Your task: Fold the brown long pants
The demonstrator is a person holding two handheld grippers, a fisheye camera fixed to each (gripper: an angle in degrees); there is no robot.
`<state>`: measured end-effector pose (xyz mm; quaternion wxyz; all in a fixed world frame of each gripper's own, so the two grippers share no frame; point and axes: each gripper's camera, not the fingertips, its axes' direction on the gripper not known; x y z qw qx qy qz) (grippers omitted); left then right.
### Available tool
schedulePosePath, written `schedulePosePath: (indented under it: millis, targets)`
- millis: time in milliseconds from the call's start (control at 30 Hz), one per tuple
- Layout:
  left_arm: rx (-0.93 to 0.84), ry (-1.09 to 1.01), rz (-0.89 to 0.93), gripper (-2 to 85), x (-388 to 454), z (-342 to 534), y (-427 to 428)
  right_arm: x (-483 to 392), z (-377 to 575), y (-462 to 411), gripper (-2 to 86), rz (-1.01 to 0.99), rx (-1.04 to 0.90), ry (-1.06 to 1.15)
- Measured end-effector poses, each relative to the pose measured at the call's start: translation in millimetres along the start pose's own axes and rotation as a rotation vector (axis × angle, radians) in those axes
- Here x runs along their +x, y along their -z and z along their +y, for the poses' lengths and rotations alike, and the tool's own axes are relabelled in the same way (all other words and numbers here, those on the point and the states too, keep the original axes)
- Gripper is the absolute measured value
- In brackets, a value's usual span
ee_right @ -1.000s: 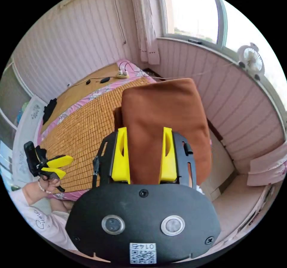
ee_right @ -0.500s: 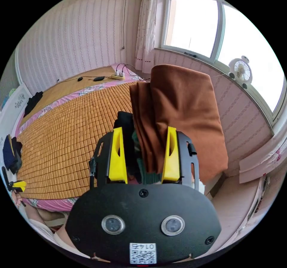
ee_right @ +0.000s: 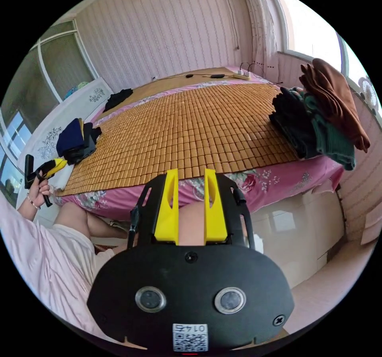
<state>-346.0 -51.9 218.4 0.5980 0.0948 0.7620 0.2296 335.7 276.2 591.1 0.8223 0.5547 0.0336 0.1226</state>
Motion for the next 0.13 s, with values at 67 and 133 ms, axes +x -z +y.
schedulePosePath:
  millis: [67, 133]
  targets:
    - [0.096, 0.057, -0.046, 11.1, -20.1, 14.3, 58.1, -50.8, 5.7, -22.8, 10.1, -0.057, -0.046, 0.060]
    - [0.170, 0.110, -0.075, 11.1, -38.9, 28.5, 106.2, -89.7, 3.6, -39.1, 10.8, -0.150, -0.079, 0.130]
